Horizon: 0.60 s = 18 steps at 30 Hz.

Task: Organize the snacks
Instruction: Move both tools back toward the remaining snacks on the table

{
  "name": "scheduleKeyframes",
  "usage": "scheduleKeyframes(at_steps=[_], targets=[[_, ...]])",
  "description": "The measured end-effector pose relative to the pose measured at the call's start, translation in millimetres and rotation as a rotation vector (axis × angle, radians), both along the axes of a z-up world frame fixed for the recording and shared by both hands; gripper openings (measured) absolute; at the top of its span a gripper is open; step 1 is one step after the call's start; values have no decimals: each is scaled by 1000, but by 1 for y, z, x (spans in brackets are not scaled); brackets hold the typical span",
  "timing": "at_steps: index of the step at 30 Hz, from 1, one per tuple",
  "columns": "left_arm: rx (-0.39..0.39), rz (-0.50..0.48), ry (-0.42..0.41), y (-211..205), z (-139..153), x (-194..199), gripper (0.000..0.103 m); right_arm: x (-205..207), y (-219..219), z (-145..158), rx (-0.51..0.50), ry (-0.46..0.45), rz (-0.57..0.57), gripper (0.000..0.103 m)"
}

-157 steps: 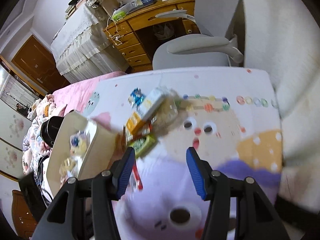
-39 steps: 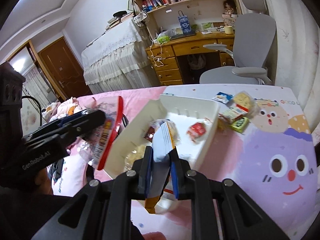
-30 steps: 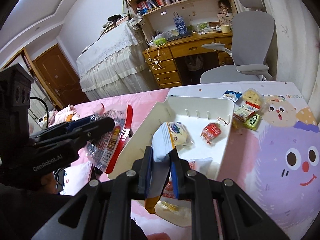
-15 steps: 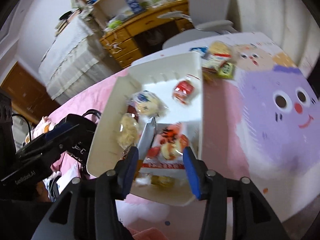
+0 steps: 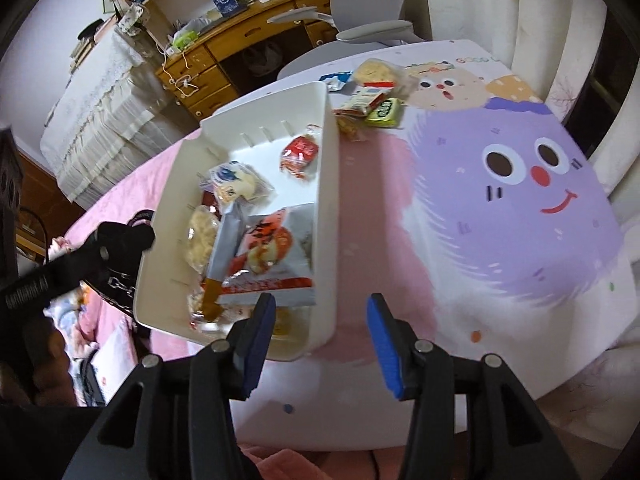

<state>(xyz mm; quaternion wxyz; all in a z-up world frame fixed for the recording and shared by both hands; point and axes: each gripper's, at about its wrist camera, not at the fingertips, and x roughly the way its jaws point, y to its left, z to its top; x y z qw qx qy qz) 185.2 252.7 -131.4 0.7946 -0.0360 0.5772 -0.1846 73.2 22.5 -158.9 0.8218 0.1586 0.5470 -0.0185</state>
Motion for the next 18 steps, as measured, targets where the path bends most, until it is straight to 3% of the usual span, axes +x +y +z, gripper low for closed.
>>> scheduleKeyframes(at_steps=[4, 9, 18], targets=[[29, 43, 20, -3, 6, 16, 81, 3, -10, 1, -50, -1, 15, 48], [69, 73, 91, -16, 12, 41, 81, 11, -25, 2, -86, -20, 52, 57], [130, 82, 140, -65, 32, 95, 81, 46, -57, 6, -175, -95, 132, 63]])
